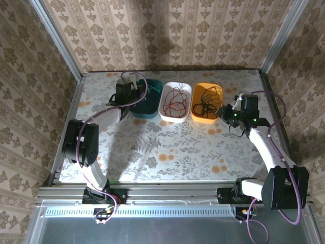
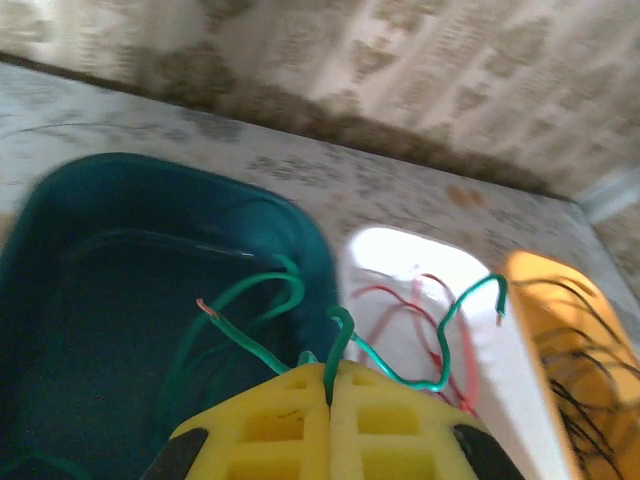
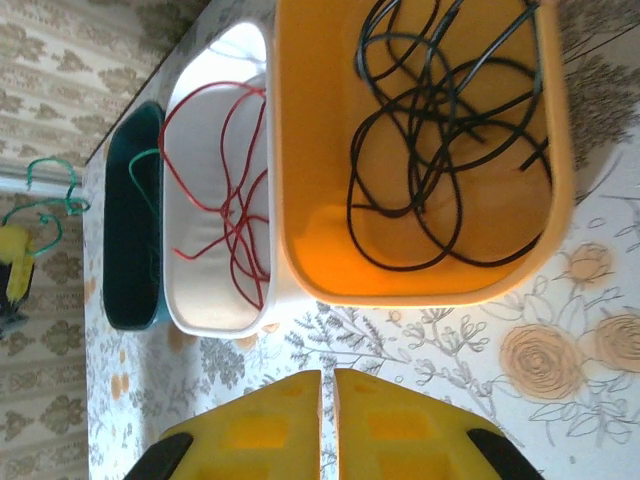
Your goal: Untangle the cables
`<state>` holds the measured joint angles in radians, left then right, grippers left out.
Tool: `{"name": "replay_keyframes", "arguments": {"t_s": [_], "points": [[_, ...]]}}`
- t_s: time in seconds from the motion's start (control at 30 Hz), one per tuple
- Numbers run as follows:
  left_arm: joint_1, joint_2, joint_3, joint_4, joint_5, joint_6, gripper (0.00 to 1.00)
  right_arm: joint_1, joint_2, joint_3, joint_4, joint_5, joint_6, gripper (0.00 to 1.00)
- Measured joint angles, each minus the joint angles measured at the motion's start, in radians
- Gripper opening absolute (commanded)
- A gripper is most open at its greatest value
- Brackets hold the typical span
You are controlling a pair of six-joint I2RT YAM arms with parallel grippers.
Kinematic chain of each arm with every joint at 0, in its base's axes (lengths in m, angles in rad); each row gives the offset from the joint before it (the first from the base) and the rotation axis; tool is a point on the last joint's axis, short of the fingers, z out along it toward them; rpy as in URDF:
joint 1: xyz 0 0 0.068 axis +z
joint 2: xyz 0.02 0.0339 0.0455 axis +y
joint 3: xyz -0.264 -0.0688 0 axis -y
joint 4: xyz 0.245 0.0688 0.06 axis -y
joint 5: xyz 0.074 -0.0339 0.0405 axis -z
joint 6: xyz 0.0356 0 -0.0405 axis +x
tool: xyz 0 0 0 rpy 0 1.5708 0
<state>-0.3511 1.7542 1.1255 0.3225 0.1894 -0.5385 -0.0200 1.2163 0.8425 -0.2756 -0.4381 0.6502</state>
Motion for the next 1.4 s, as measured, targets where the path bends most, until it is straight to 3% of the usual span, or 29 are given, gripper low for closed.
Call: {"name": "replay_keyframes", "arguments": {"t_s": [0.1,0.13,0.2,0.43,0.53,0.57,0.73,0.8,0.93,1.1,1.27,1.4], "points": [[-0.001,0.028,0.001,0.013,-0.058,-0.024,0.57,0.021,0.008,0.018,-0.006,-0.012,-0.018,0.19],[-0.002,0.043,0.003,0.019,-0.068,-0.028,0.67,0.026,0.01,0.026,-0.011,-0.014,-0.024,0.21],[-0.004,0.063,0.009,0.02,-0.084,-0.031,0.75,0.031,0.011,0.038,-0.02,-0.015,-0.037,0.26],[-0.019,0.019,-0.013,0.014,-0.195,0.022,0.8,0.028,0.003,0.05,-0.072,0.061,-0.071,0.42],[-0.039,-0.108,-0.09,-0.01,-0.298,0.106,0.86,0.01,-0.028,0.049,-0.1,0.15,-0.085,0.55],[-0.048,-0.153,-0.111,-0.022,-0.333,0.134,0.98,0.004,-0.042,0.048,-0.106,0.187,-0.097,0.61],[-0.059,-0.382,-0.216,-0.104,-0.574,0.28,1.0,-0.001,-0.116,0.003,-0.058,0.421,-0.167,0.68],[-0.032,-0.427,-0.251,-0.15,-0.676,0.309,1.0,0.008,-0.142,-0.075,0.039,0.524,-0.199,1.0],[0.042,-0.446,-0.323,-0.253,-0.852,0.334,1.0,0.038,-0.143,-0.286,0.275,0.694,-0.282,1.0],[0.092,-0.409,-0.384,-0.304,-0.957,0.38,1.0,0.053,0.02,-0.342,0.467,0.827,-0.389,1.0],[0.11,-0.281,-0.428,-0.202,-0.956,0.417,1.0,0.06,0.137,-0.393,0.695,0.857,-0.478,1.0],[0.111,-0.204,-0.465,-0.087,-0.906,0.462,1.0,0.062,0.223,-0.409,0.892,0.79,-0.521,1.0]]}}
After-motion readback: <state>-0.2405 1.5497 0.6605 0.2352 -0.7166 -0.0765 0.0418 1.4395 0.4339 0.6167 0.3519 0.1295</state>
